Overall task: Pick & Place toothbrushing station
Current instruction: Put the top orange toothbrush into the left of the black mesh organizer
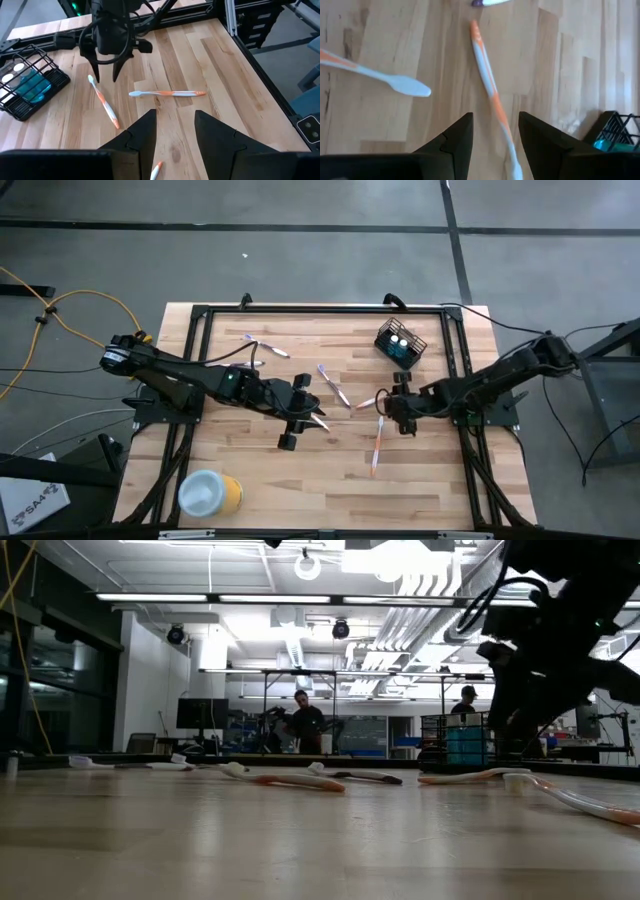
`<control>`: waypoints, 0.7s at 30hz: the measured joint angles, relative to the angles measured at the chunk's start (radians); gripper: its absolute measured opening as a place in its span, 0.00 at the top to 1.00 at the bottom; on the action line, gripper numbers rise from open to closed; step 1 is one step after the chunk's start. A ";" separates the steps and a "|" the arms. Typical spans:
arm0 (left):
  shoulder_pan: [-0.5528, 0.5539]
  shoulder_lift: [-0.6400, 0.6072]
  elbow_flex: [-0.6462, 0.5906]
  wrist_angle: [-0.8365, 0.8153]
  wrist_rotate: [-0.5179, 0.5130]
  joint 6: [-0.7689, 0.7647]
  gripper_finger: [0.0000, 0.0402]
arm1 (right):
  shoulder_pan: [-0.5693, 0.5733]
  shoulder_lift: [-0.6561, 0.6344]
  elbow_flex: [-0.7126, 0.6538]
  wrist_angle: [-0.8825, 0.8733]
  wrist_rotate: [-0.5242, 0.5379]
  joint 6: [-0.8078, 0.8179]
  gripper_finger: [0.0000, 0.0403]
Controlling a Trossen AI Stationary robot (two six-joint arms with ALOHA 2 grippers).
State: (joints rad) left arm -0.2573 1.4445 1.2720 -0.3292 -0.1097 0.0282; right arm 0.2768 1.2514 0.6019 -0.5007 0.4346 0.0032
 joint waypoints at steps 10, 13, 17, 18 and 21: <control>0.000 0.000 0.000 0.000 0.000 -0.003 0.68 | -0.010 0.000 -0.105 0.175 0.037 -0.032 0.63; 0.000 0.000 0.000 0.000 0.000 -0.003 0.68 | -0.016 0.000 -0.127 0.203 0.039 -0.034 0.63; 0.000 0.000 0.000 0.000 0.000 -0.003 0.68 | -0.016 0.000 -0.160 0.236 0.039 -0.052 0.63; 0.000 0.000 0.000 0.000 0.000 -0.003 0.68 | -0.016 0.000 -0.168 0.248 0.039 -0.062 0.63; 0.000 0.000 0.000 0.000 0.000 -0.003 0.68 | -0.014 0.000 -0.181 0.289 0.063 -0.098 0.63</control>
State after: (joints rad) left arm -0.2573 1.4445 1.2716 -0.3294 -0.1097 0.0254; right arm 0.2629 1.2514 0.4205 -0.2114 0.4980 -0.0948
